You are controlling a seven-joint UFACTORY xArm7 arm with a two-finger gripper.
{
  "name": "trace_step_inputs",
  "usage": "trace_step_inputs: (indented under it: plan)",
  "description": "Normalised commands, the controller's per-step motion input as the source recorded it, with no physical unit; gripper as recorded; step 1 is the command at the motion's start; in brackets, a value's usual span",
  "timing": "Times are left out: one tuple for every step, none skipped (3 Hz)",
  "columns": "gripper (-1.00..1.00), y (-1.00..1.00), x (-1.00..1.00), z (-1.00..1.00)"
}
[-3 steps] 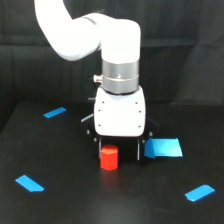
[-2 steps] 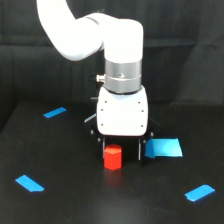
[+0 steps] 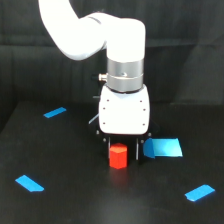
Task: Pick up the red object from the table
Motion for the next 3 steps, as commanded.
trace_step_inputs:
  plan:
    - [-0.93,0.07,-0.12,0.11]
    - [-1.00,0.05,-0.06,0.05]
    - [-1.00,0.05,-0.39,1.00]
